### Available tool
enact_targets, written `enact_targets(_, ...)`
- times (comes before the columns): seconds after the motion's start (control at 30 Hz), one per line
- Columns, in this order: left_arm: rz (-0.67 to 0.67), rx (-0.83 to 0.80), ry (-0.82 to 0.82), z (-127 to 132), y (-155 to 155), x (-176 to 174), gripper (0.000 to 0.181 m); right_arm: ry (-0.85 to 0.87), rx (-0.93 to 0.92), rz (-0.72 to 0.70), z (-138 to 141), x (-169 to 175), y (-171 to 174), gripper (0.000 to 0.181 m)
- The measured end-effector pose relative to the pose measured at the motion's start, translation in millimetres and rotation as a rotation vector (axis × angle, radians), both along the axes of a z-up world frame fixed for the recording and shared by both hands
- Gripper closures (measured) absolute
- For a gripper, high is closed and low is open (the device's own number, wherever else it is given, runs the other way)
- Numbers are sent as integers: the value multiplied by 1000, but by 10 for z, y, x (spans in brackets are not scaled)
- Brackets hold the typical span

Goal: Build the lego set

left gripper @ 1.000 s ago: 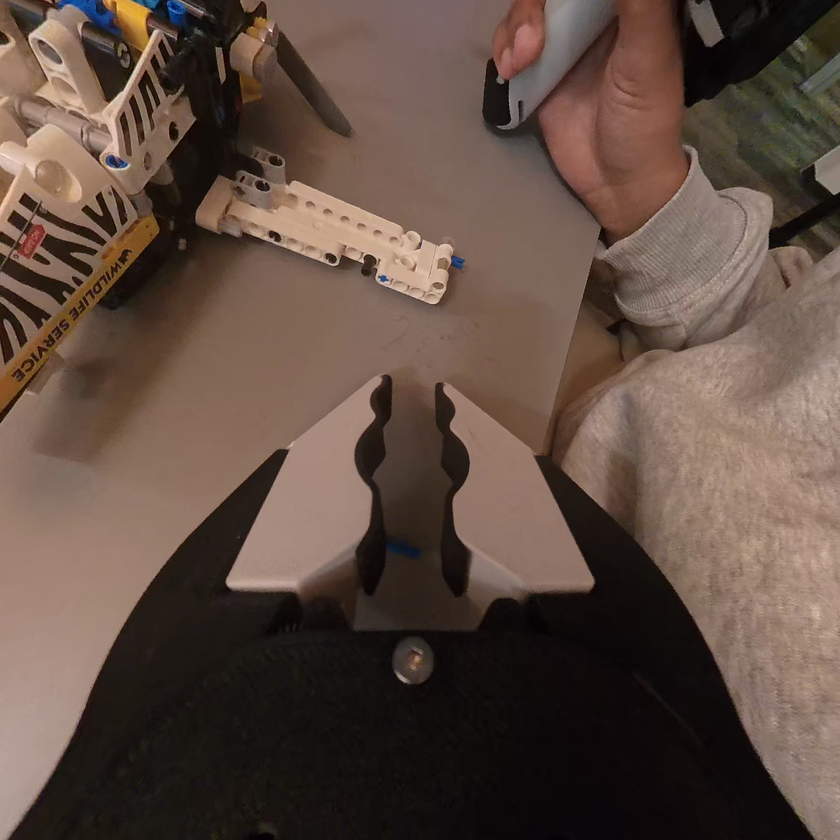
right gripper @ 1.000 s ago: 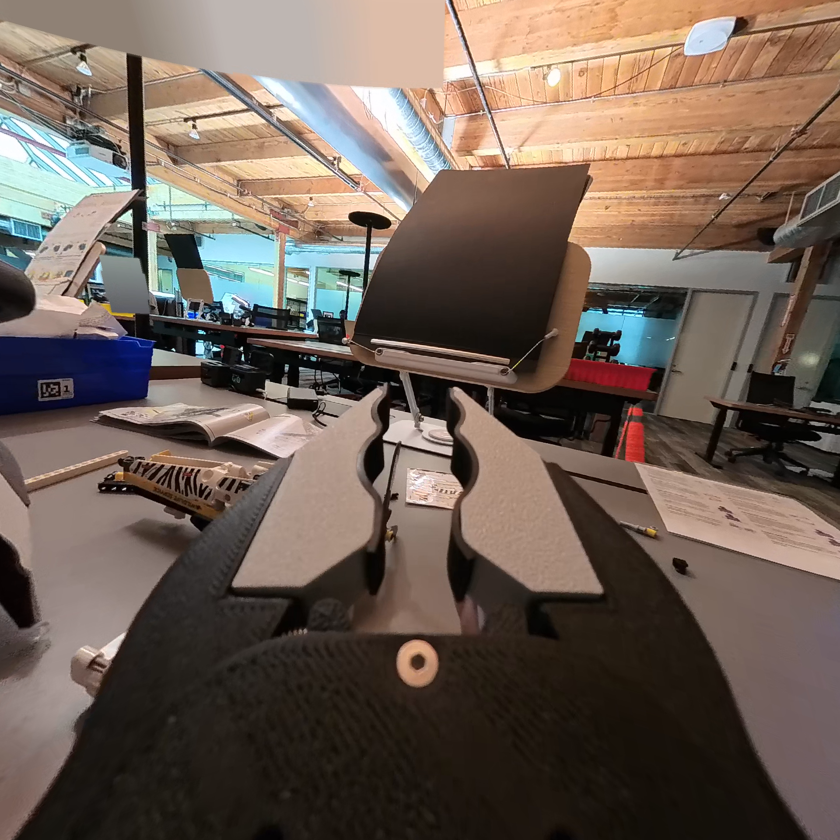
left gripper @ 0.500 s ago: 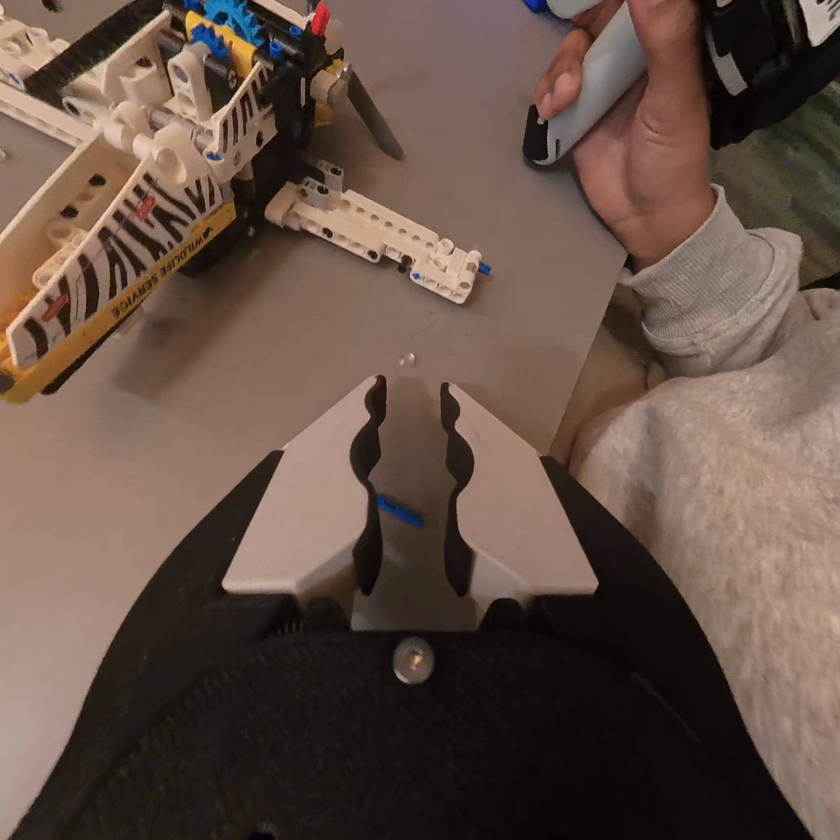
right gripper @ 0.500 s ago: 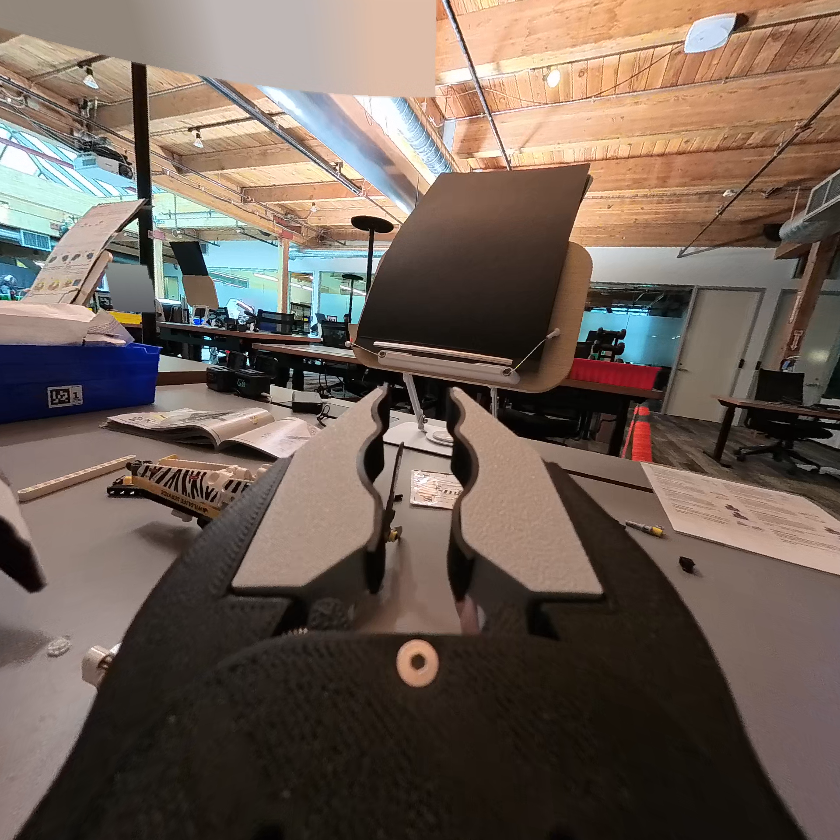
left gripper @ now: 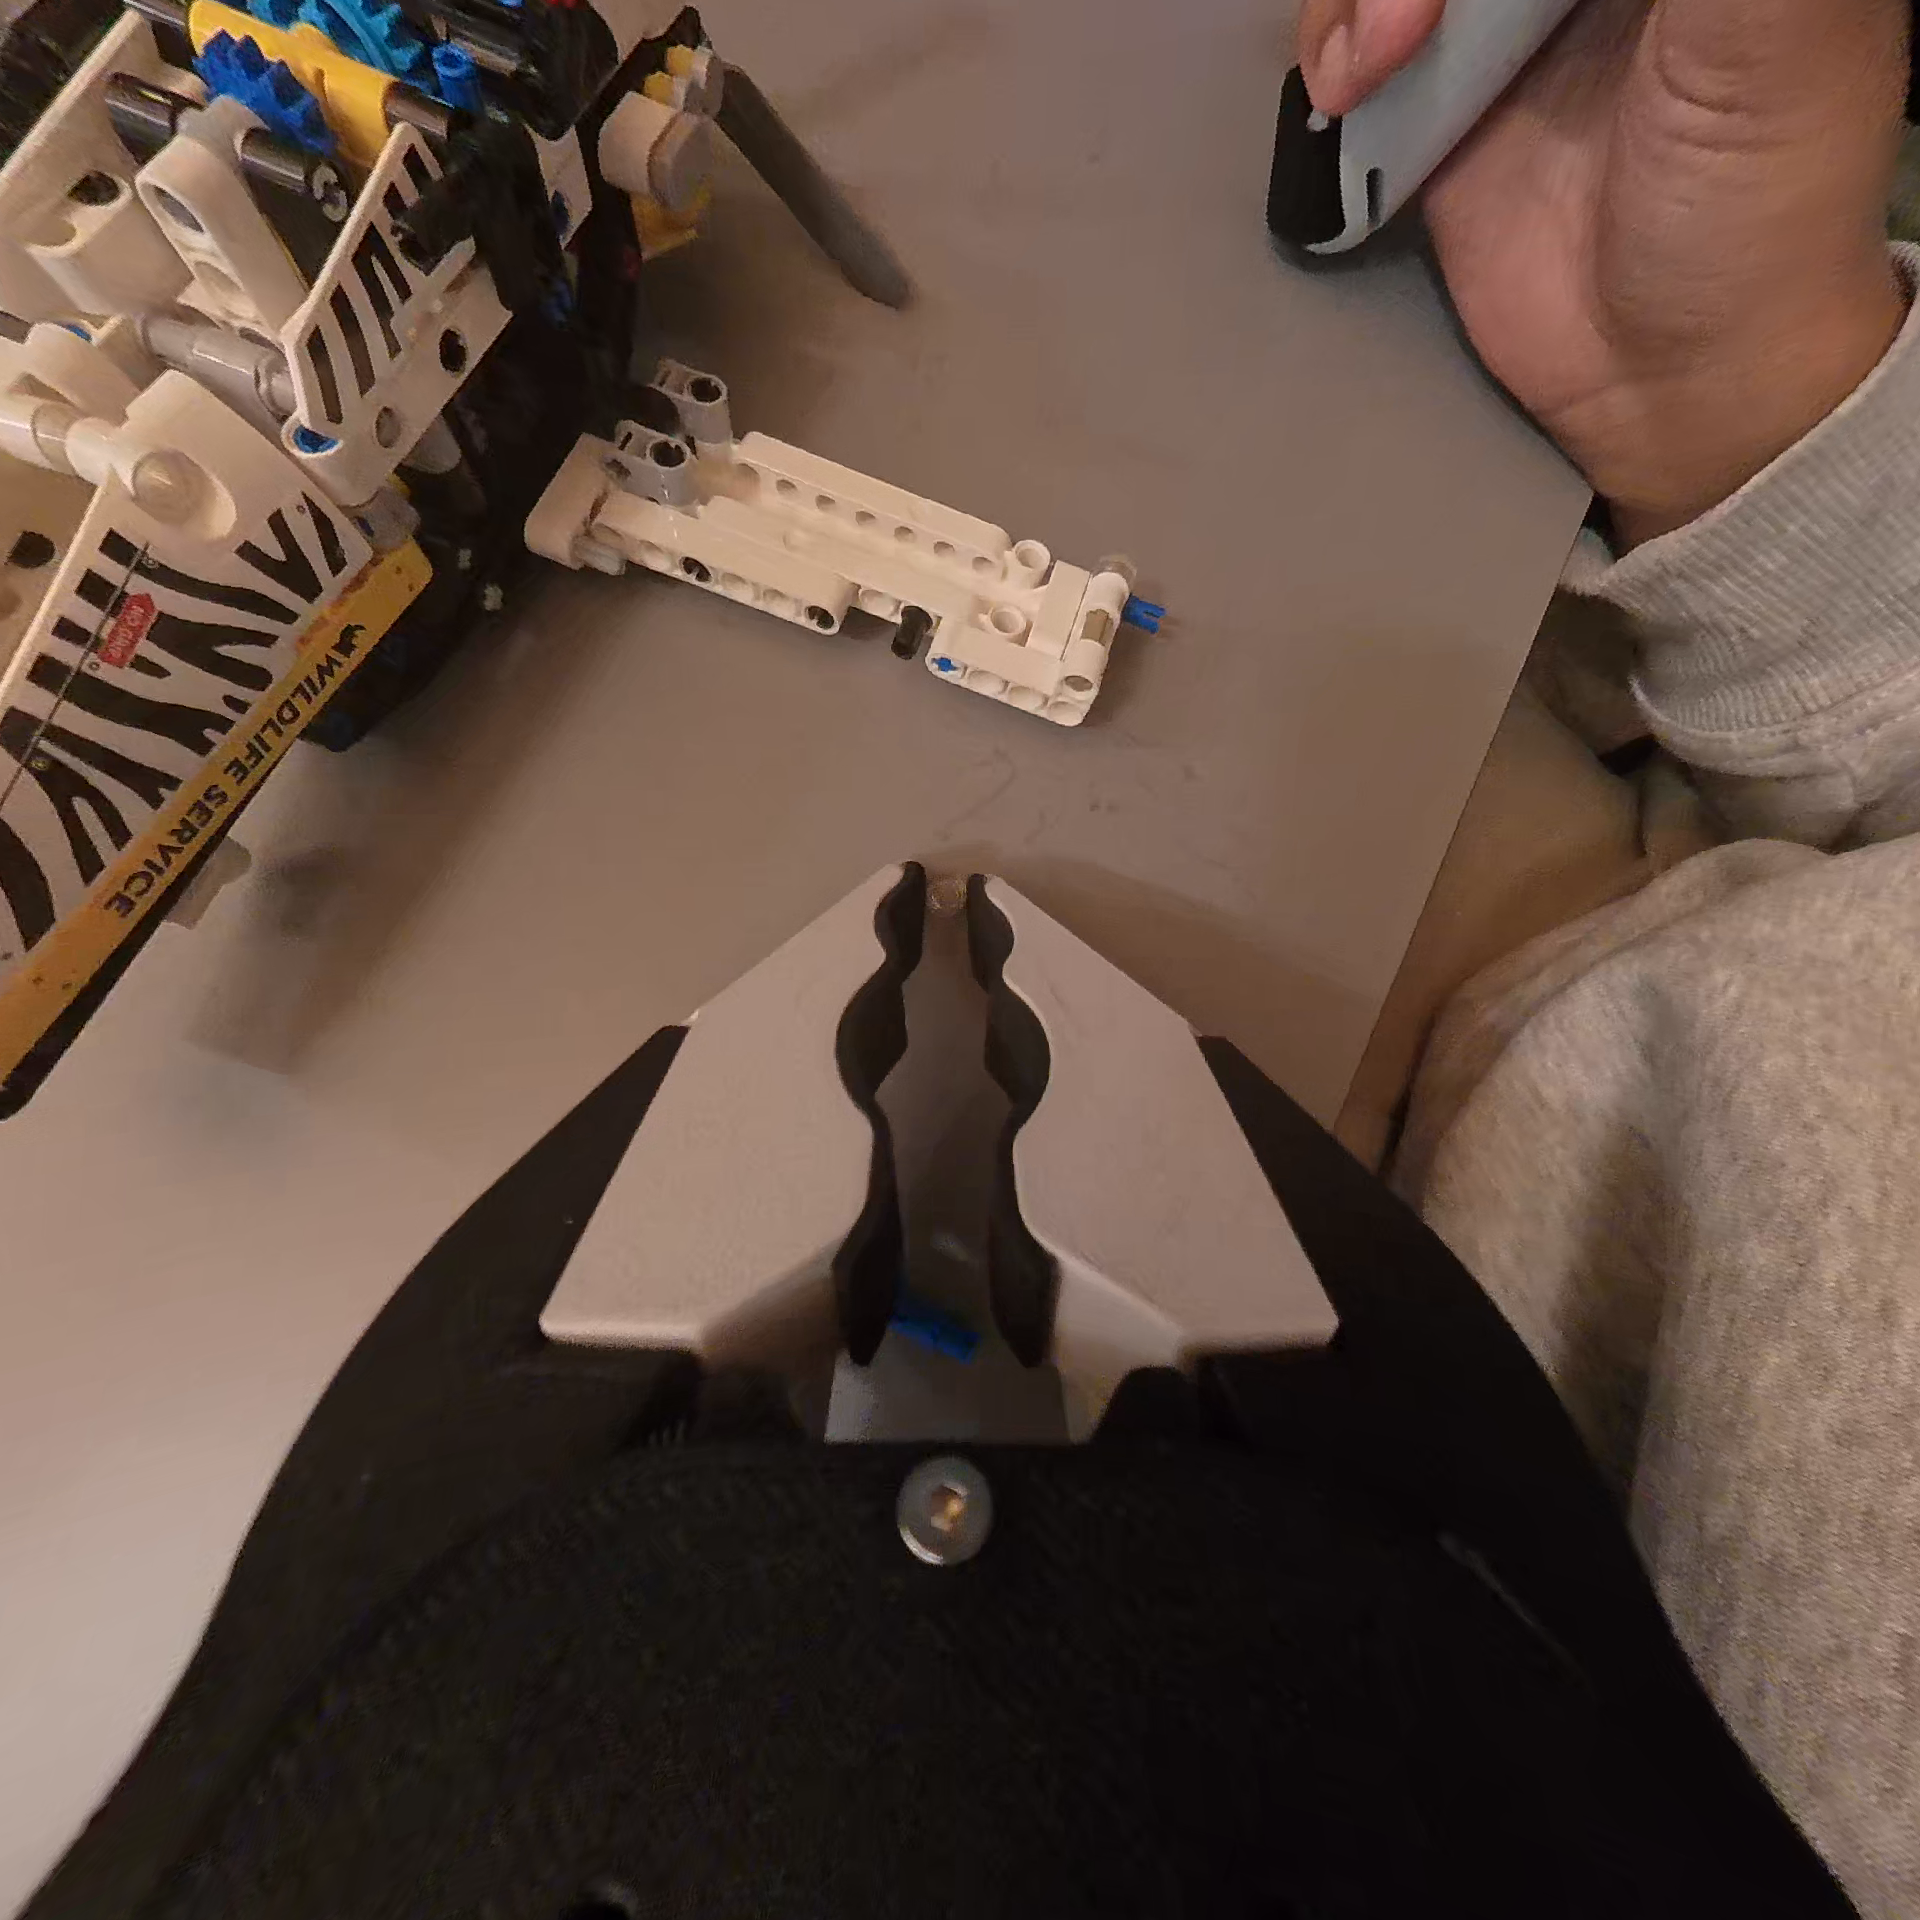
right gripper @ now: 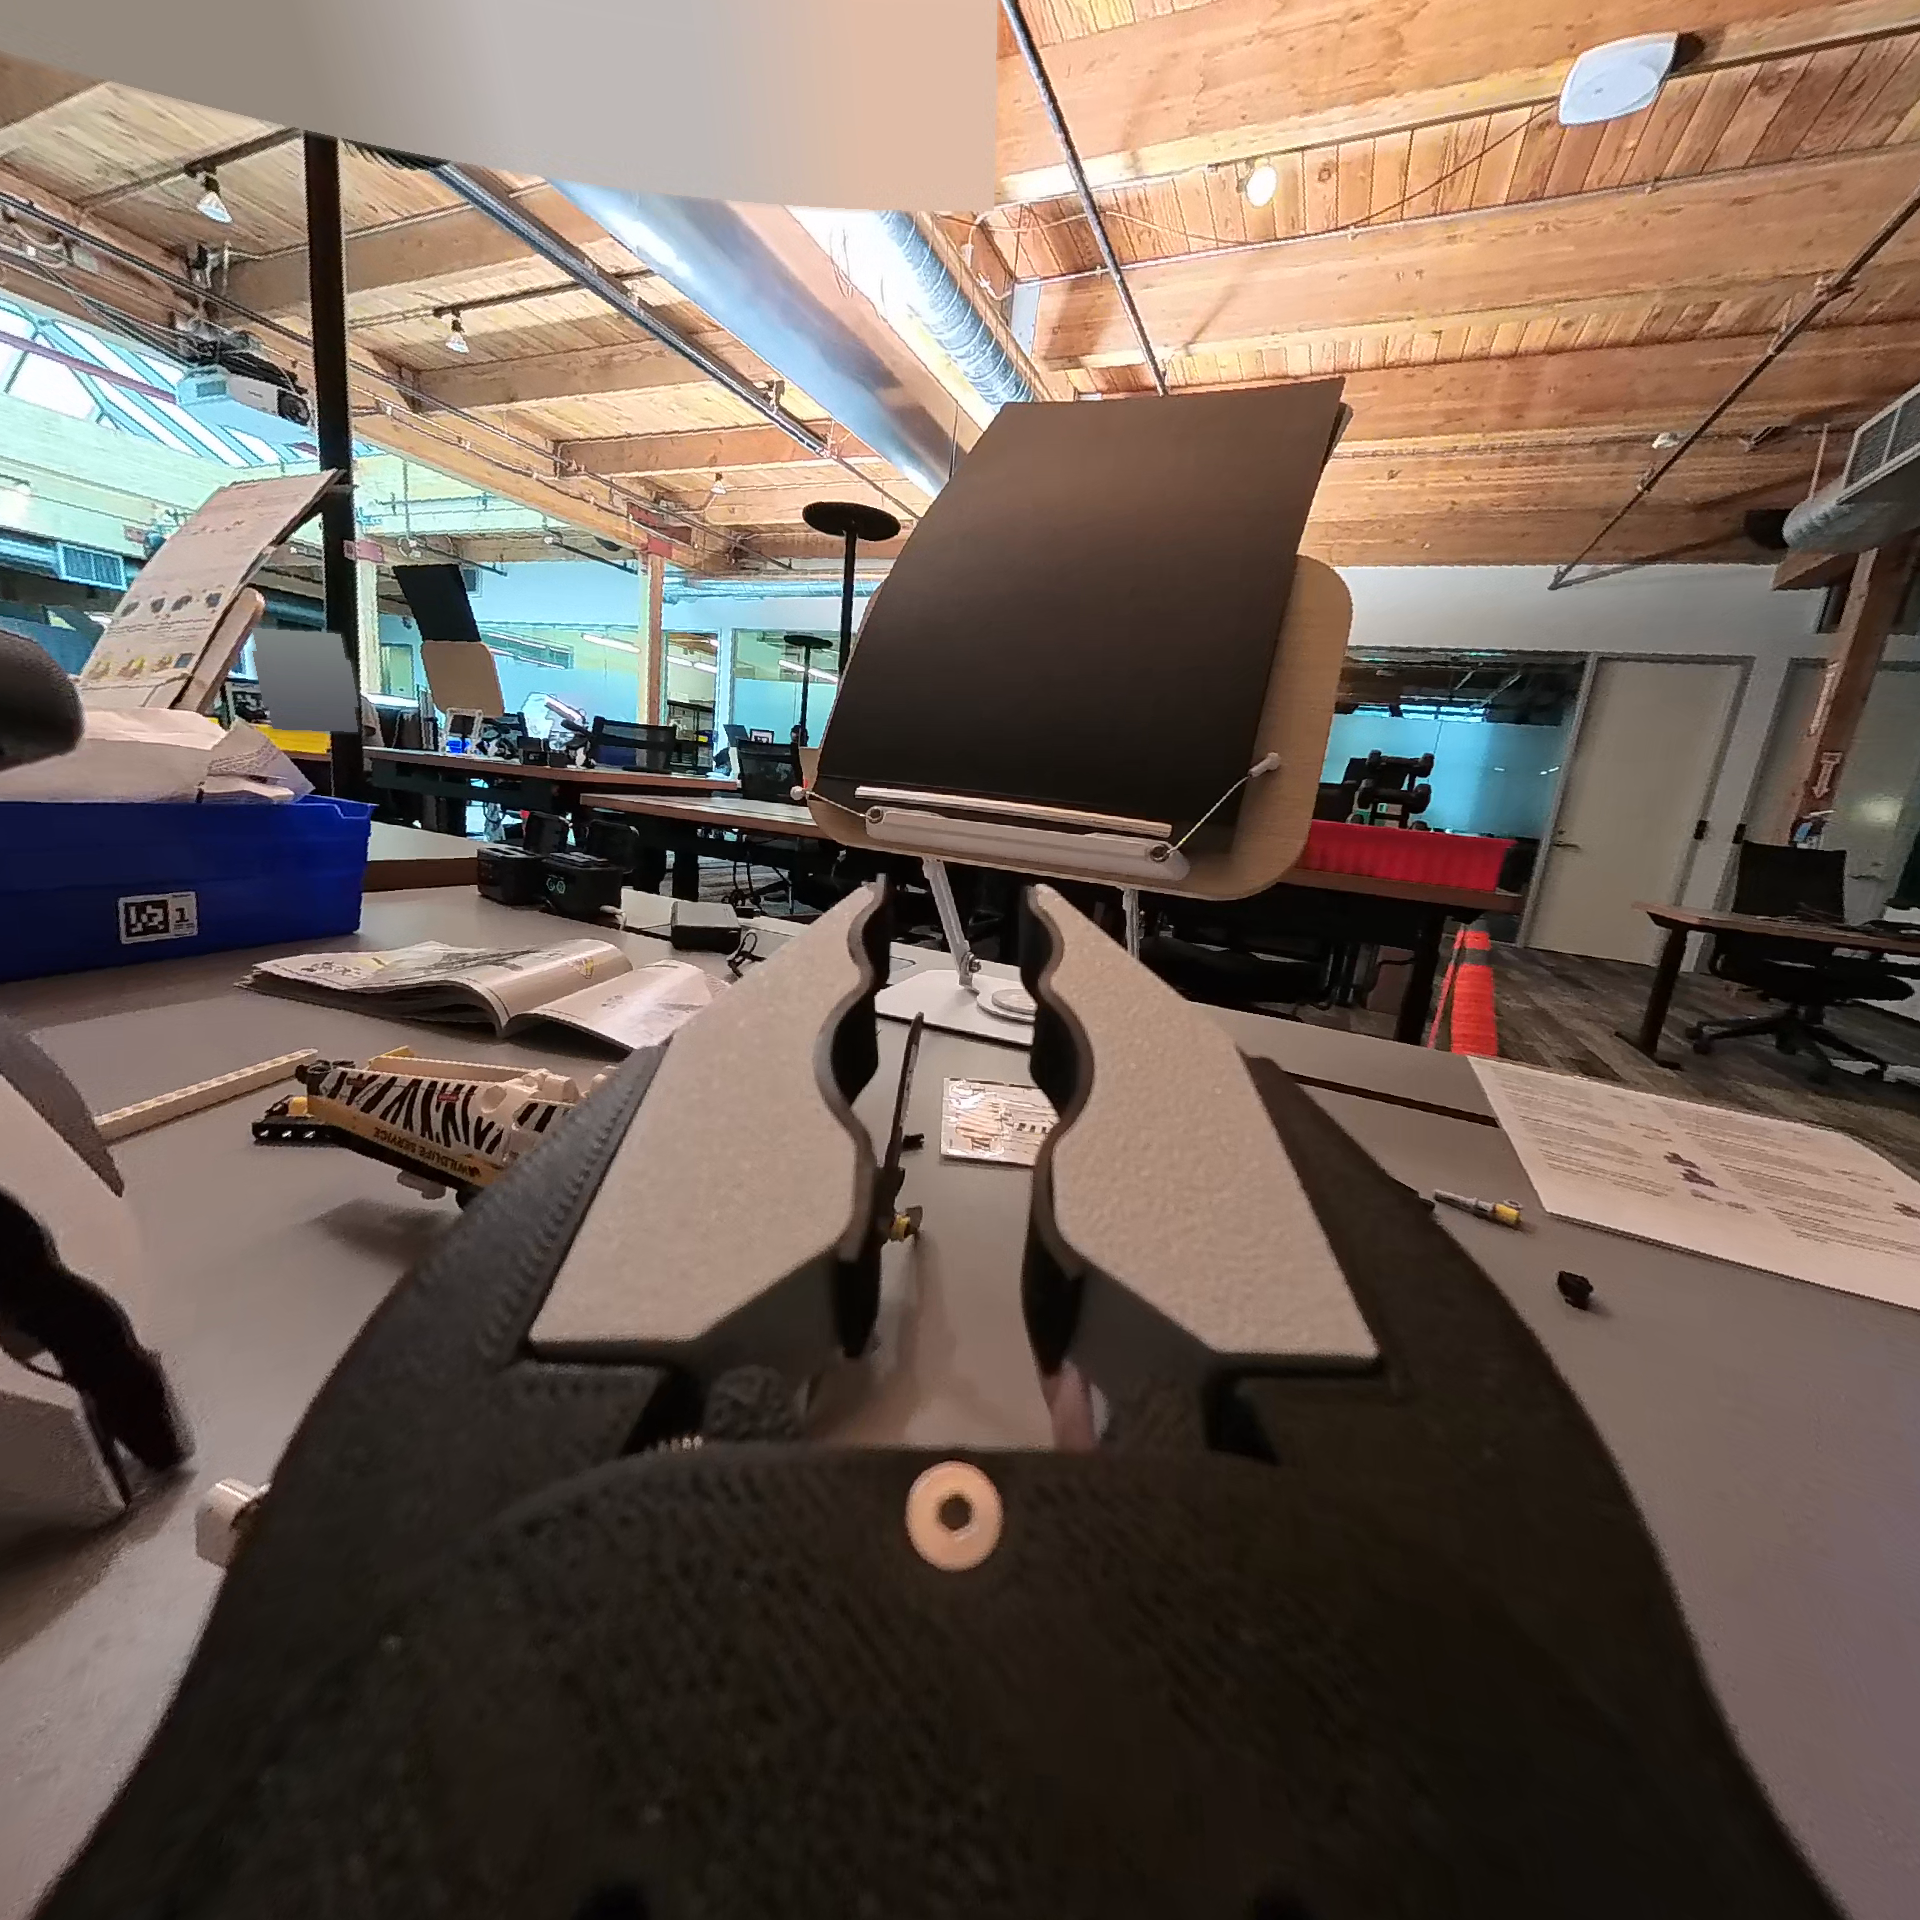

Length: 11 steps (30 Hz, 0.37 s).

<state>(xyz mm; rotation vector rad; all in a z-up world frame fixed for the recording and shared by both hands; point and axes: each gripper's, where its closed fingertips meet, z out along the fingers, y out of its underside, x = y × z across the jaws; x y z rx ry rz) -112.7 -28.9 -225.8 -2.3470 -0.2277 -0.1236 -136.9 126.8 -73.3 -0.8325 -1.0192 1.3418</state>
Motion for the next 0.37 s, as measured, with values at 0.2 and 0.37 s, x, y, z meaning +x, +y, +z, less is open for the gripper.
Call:
enact_targets(0.2, 69, 180, -178, 271, 23, -31, 175, 24, 17, 76, 44, 42, -147, 152)
enact_targets(0.37, 117, 741, -1056, 1164, -129, -151, 176, -135, 32, 523, -98, 172, -1060, 136)
